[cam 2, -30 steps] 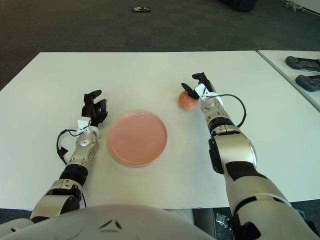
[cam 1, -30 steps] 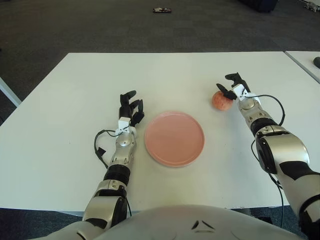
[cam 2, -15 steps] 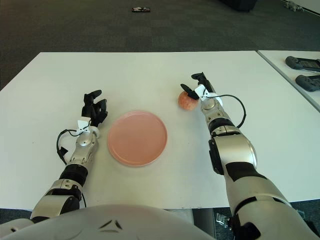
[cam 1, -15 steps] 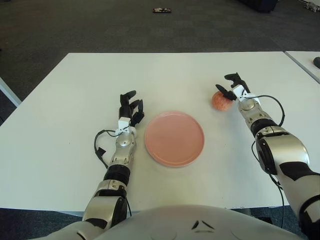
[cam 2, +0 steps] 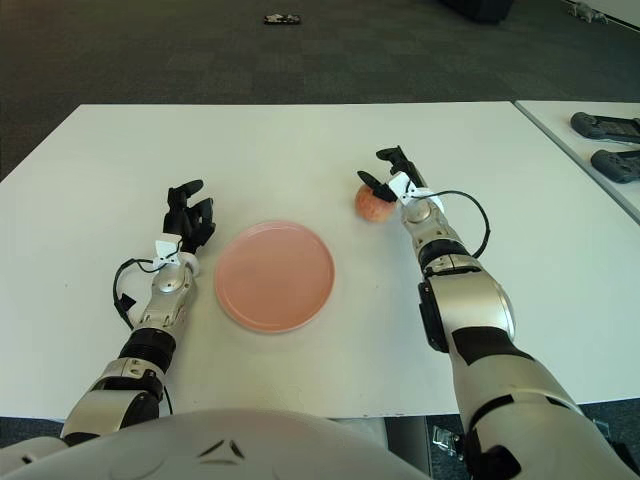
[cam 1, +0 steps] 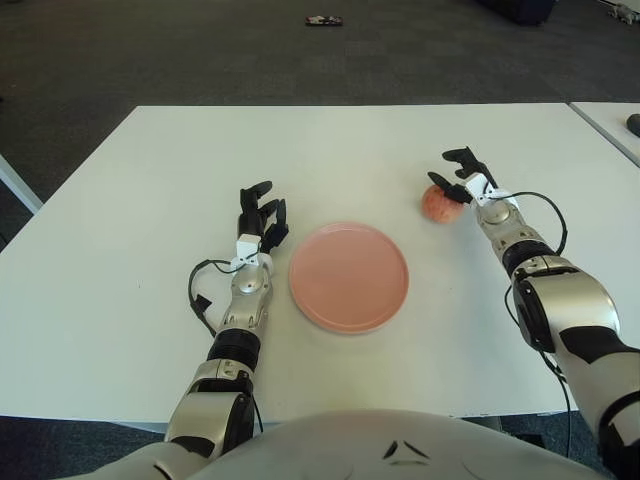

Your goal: Put the apple into the plate.

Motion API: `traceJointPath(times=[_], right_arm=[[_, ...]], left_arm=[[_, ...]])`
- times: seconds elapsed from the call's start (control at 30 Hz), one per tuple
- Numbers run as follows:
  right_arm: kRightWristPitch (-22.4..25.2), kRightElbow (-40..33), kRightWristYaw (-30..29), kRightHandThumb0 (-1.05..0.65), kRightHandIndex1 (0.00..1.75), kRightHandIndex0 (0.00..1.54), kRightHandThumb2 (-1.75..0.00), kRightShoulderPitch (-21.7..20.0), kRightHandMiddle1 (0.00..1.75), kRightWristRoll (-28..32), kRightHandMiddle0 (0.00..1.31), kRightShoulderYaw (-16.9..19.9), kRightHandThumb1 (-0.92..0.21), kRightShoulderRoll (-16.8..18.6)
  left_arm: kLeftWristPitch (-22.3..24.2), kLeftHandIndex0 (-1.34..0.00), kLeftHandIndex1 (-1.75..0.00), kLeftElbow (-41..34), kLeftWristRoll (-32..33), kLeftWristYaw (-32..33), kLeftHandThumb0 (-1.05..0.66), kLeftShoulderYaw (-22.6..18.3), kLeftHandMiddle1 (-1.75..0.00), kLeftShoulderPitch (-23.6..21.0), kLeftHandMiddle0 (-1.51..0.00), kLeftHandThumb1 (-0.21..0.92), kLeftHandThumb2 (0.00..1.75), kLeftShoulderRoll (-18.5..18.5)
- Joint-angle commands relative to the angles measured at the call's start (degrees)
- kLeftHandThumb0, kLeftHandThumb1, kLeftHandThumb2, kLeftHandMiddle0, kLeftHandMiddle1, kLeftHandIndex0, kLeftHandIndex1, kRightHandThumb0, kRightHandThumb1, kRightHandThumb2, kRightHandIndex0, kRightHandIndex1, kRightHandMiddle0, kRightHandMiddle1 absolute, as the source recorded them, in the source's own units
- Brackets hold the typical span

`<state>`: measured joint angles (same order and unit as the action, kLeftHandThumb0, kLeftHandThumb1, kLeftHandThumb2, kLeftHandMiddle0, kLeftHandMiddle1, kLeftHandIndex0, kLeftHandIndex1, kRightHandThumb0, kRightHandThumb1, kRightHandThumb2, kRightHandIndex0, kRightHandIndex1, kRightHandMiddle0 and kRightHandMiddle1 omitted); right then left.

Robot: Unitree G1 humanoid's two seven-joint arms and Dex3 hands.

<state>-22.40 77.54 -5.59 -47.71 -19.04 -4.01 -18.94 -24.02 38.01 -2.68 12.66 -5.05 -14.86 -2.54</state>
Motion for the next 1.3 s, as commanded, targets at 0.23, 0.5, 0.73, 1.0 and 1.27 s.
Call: traceJointPath(times=[0.23,0.5,0.73,1.0,1.27], right_arm=[[-3.14,-0.59,2.61,-0.97,0.64,0.00,-0.49,2.00,0.61,1.24,0.00,0.91,-0.92,-0.10],[-3.68,-0.78,4.35,-0.96,0.64,0.00,-0.46,2.26,0.59,1.68,0.00,1.55,-0.92,-0.24],[-6.84,-1.56,4.37,-1.03,0.47,0.00,-0.47,3.31,0.43,0.68,0.00,0.13,-0.92,-1.02],[-6.82,-1.57,6.93,-1.05,0.11,0.00,-0.38,3.19,0.11,1.76,0.00,0.14,-0.92,-1.28],[-6.92,-1.67,7.17,-1.05,0.01,0.00,-0.27,3.17,0.01,2.29,0.00,0.66,-0.92,-1.33]], left_arm=[[2.63,-0.07,-1.22,1.61,0.42,-0.17,-0.75,-0.32,-0.79,1.86,-0.31,0.92,0.52,0.10],[2.76,-0.07,-1.21,1.55,0.62,-0.21,-0.75,-0.38,-0.79,1.73,-0.30,0.92,0.50,-0.05],[2.73,-0.08,-1.21,1.65,0.73,-0.35,-0.75,-0.40,-0.80,1.63,-0.31,0.92,0.50,-0.09],[2.26,-0.08,-1.22,1.63,0.37,-0.11,-0.74,-0.19,-0.79,1.67,-0.31,0.92,0.51,-0.10],[2.50,-0.08,-1.22,1.57,0.26,0.11,-0.75,-0.20,-0.79,1.67,-0.31,0.92,0.52,-0.09]])
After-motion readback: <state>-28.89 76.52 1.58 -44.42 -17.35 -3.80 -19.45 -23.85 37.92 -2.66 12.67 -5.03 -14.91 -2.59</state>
